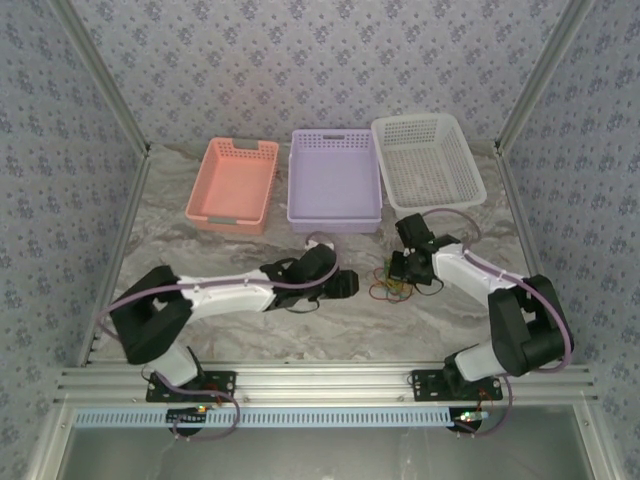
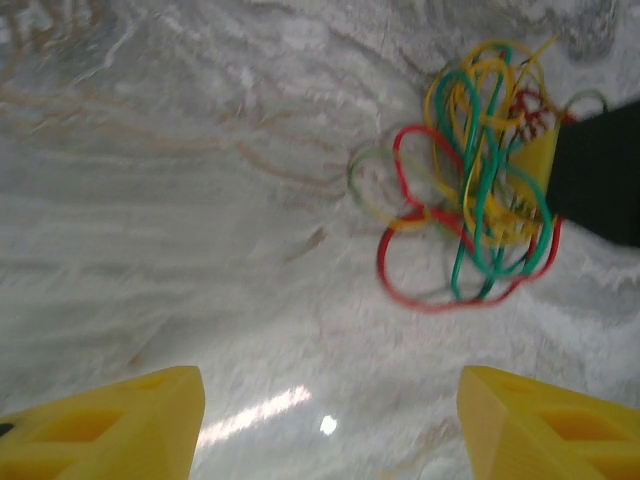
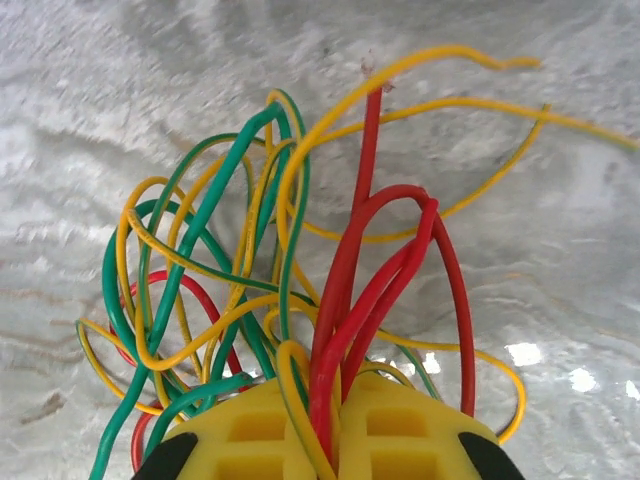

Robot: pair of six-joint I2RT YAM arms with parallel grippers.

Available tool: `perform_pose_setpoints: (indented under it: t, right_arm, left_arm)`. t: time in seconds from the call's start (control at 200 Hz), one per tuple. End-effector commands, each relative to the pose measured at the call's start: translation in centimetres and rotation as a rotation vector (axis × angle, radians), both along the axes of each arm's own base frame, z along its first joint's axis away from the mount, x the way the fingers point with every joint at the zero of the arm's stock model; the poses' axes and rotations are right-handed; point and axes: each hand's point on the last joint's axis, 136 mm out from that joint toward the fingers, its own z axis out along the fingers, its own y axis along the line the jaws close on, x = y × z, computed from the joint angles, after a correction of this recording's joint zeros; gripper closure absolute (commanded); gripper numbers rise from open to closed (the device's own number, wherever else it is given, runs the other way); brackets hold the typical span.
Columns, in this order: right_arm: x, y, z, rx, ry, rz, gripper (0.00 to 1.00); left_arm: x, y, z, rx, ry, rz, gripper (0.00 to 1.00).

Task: Untangle the cables

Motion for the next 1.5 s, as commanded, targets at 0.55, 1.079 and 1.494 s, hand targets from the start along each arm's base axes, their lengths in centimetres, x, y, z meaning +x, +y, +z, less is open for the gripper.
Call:
perform_pose_setpoints:
  t: [0.55,1.079,1.494]
  right_arm:
    - [-1.4,9.2,3.3,0.229,-0.121,0.296,1.0]
    - [1.2,8.5,6.2,0.314,-0.18,0.178,1.0]
    - [0.7,12.3,8.0,0.303,-0.198,0.26,0.48]
  left_arm:
    - [5.6,-3.9,-3.4,-0.219,0.109,0.125,0.47]
    - [6.1,9.5,-0.4,-0.207,-0.041,0.426,1.0]
    - [4.8,15.3,-0.3,-0.155,-0.04,0.536,1.0]
